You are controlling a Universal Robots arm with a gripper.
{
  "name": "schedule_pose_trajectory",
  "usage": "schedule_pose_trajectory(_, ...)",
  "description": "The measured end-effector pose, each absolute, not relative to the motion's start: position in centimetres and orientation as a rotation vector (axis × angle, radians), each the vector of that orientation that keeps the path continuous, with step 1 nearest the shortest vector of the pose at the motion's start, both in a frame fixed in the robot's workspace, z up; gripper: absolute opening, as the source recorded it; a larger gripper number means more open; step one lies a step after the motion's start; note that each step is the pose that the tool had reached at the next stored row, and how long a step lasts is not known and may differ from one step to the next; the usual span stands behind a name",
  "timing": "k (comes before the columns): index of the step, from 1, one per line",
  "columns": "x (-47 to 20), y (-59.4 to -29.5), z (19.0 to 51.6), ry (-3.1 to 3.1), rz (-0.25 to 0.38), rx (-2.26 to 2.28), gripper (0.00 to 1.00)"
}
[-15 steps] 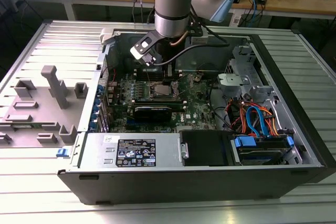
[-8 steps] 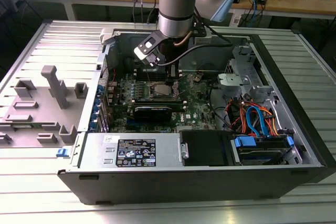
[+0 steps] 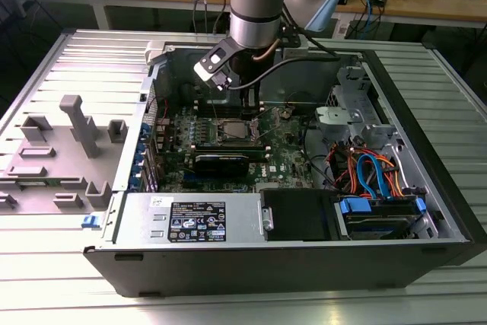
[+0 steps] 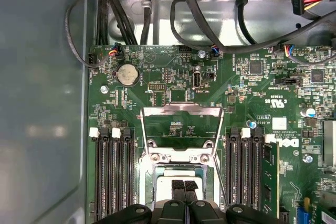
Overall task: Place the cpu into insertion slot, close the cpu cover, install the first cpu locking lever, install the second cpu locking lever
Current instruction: 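Close the cpu cover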
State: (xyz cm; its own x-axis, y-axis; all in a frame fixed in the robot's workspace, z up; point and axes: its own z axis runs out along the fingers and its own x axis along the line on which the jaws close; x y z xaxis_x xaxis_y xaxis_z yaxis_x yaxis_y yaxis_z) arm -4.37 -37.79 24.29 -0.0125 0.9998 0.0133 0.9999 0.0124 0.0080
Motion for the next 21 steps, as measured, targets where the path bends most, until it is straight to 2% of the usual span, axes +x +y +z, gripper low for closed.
schedule_pose_trajectory(9,-4.4,-37.8,25.8,-2.233,-0.024,-2.205,0.11)
schedule_pose_trajectory(21,-4.3,-37.8,25.9,-2.232,-0.023,-2.205,0.11)
